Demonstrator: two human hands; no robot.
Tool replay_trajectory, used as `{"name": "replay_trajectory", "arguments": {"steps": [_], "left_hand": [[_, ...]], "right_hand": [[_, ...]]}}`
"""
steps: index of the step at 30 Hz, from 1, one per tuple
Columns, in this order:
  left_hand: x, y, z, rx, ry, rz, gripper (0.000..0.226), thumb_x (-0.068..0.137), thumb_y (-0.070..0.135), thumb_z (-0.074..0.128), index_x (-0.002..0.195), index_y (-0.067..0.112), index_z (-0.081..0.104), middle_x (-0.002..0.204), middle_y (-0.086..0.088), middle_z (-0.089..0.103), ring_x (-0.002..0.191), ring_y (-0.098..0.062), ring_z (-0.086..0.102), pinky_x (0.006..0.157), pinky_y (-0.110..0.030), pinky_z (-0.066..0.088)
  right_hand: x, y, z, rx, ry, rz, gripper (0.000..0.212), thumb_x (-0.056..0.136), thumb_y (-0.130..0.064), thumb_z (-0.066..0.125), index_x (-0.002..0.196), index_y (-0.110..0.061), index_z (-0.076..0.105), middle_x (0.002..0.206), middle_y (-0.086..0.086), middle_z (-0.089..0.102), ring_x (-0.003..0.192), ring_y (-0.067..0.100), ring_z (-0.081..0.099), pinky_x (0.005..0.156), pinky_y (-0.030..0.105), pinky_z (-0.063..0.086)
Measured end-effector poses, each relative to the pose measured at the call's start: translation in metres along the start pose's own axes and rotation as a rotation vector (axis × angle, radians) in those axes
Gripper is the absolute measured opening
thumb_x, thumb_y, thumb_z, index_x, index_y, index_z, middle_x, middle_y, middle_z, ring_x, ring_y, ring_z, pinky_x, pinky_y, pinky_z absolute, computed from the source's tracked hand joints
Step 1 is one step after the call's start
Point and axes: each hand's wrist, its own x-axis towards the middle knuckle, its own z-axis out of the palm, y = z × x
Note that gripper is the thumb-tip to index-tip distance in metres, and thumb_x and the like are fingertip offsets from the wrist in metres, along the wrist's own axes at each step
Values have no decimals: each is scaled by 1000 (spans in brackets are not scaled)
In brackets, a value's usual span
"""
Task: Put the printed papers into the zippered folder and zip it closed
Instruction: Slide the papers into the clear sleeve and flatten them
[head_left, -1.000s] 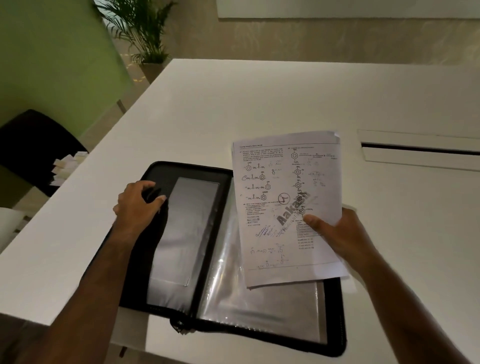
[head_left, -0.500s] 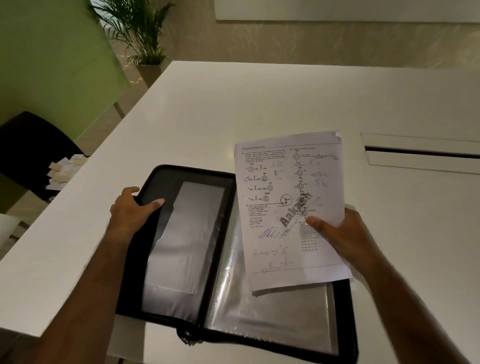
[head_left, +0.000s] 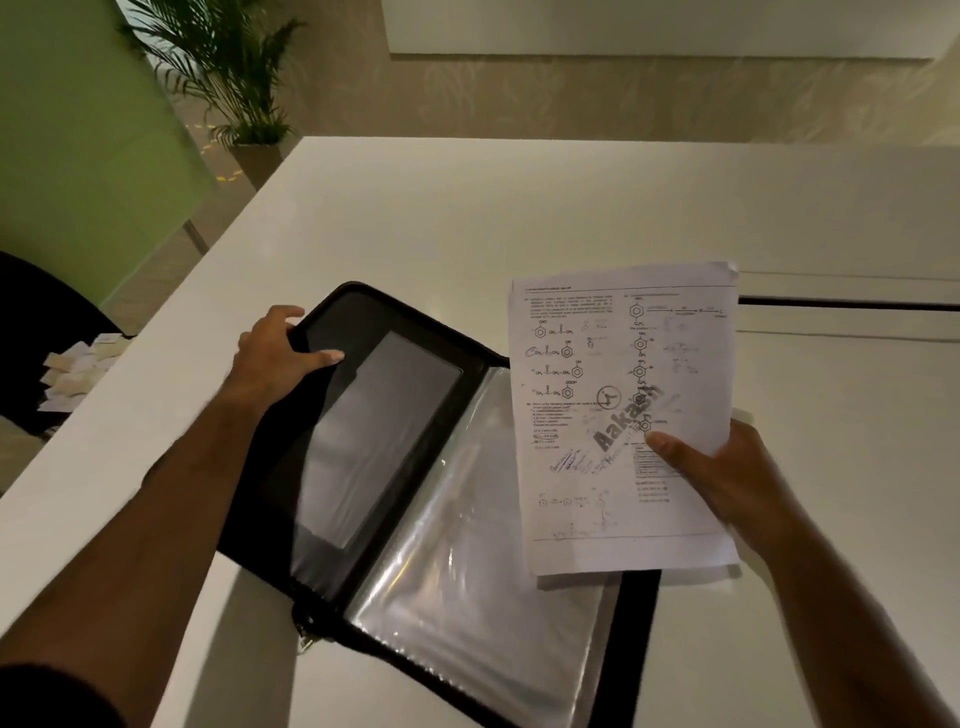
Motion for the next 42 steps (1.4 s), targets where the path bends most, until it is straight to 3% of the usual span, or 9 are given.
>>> {"name": "replay_trajectory", "arguments": {"steps": [8,12,17,22,29,32,35,42], "left_hand": [[39,64,24,178,-52,203,78,69,58,87,133,43,45,136,-1,62,130,-35,48,104,-54,33],[49,96,39,187,-110,274,79,73,52,87,136,50,41,141,1,57,132,-34,46,101,-50,30],[53,142,59,190,-191,412,82,75,46,89,143,49,42,143,1,54,133,-33,48,107,-55,35],[51,189,86,220,-262,574,84,78,42,88,148,43,42,145,1,53,133,-34,46,110,-56,34],[44,241,125,266,-351,789,90,78,42,87,152,47,36,150,7,49,136,-32,43,110,-54,28],[40,255,140,245,-395,817,89,76,41,88,150,48,38,149,9,50,136,-28,44,112,-53,29],[39,263,153,276,-441,814,92,76,40,88,151,48,36,148,8,51,134,-29,45,112,-53,31],[42,265,173,357,-518,711,98,81,44,85,158,47,25,156,1,45,142,-31,39,115,-55,33]], "right_hand": [[-12,10,-25,12,47,36,51,70,-55,89,113,-30,79,102,0,84,88,26,83,81,58,66],[-20,13,-36,-18,31,58,48,68,-57,90,109,-36,79,100,-3,85,86,23,83,80,54,66],[-31,17,-52,-43,4,103,47,61,-63,90,102,-43,79,94,-6,85,80,22,83,66,40,68],[-40,26,-70,-54,3,139,46,62,-58,90,103,-39,80,97,-2,85,82,25,83,73,50,68],[-52,39,-91,-82,56,177,44,61,-58,89,100,-41,80,95,-4,85,82,22,83,79,48,66],[-55,43,-95,-83,61,183,40,63,-55,89,99,-39,80,93,-4,85,81,20,83,70,40,67],[-57,45,-96,-74,47,175,41,61,-58,88,99,-46,79,92,-8,85,79,15,82,59,21,62],[-57,55,-99,-64,47,134,56,62,-66,91,112,-45,74,103,-12,84,85,14,82,63,24,64]]}}
